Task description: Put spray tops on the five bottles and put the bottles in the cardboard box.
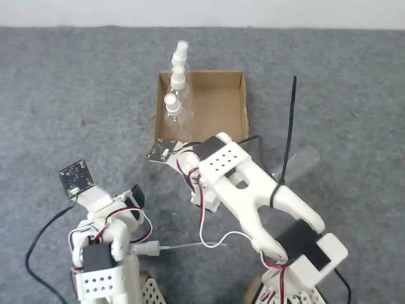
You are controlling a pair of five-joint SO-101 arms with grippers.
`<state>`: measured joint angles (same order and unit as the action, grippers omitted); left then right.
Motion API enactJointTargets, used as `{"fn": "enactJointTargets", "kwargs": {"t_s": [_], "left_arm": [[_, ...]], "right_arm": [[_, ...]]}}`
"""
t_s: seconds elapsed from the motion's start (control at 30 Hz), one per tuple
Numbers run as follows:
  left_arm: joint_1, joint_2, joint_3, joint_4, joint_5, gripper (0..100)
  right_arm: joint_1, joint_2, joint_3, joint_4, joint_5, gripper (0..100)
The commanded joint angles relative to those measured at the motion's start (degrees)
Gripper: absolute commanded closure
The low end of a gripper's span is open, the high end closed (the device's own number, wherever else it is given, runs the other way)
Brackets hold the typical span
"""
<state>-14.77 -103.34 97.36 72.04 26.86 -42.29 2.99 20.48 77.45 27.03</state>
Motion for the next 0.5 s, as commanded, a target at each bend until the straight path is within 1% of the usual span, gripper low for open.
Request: {"fn": "enactJointTargets", "kwargs": {"t_s": [0.0, 0.17, 0.33, 0.47], "left_arm": [[-0.18, -0.35, -0.75, 0.18, -0.26, 81], [-0.18, -0.35, -0.75, 0.18, -0.26, 81], [-0.18, -0.35, -0.75, 0.18, -0.26, 81], [-0.18, -0.35, -0.75, 0.18, -0.26, 81]], "right_arm": [[-1.98, 4.62, -6.24, -0.40, -0.79, 72.8], [-2.33, 10.59, -12.48, 1.19, -6.86, 72.8], [-2.15, 14.64, -20.48, 7.52, -7.21, 72.8], [-2.15, 16.84, -23.65, 11.65, -7.38, 72.8]]}}
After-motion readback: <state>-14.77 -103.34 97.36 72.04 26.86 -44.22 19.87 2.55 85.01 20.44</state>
